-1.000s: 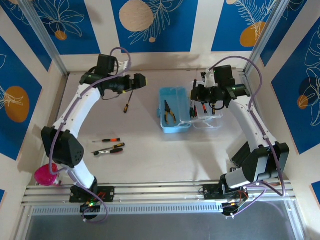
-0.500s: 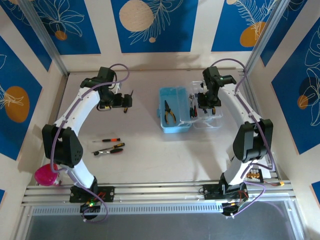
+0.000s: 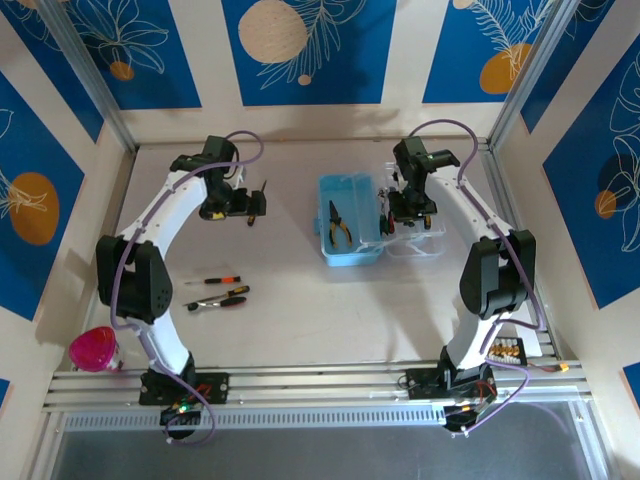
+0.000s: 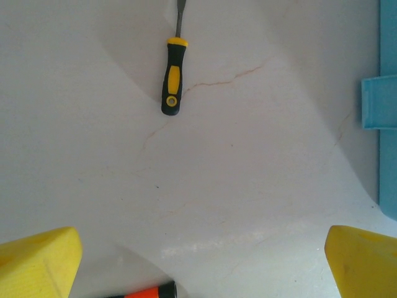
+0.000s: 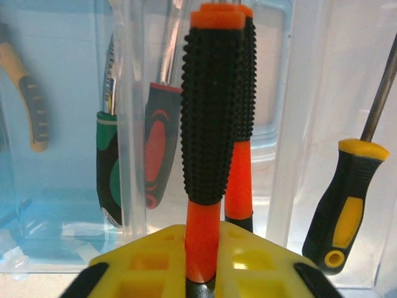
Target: Pack the tool kit
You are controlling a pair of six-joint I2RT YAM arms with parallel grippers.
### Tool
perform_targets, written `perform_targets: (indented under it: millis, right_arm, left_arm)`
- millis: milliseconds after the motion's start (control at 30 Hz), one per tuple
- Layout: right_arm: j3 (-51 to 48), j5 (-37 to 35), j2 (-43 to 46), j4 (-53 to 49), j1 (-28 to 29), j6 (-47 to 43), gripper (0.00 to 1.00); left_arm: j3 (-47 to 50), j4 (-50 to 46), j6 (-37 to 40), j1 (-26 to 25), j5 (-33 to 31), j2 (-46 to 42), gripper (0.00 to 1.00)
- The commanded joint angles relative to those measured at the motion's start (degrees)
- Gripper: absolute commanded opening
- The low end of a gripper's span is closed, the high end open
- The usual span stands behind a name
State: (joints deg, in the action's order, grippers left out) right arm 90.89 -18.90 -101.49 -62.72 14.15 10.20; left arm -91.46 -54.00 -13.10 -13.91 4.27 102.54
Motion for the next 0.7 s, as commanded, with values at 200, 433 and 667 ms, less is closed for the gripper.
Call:
perform_targets:
  millis: [200, 433, 667]
  right_arm:
    - [6.81, 1.13, 2.92, -6.00, -0.12, -2.37, 0.54]
    - [7.03, 5.05, 7.97, -4.45, 1.97, -1.10, 1.00]
    - [5.09, 10.35, 8.09, 1.83, 6.95, 5.82, 0.99]
  left_arm:
    - [-0.21, 0.64, -0.73, 1.34, -2.83, 0.83, 1.00]
    - [-2.04, 3.15, 0.51, 0.91, -4.07, 6.24, 1.00]
    - [-10.59, 0.54, 6.64, 0.61, -9.86, 16.98, 0.93]
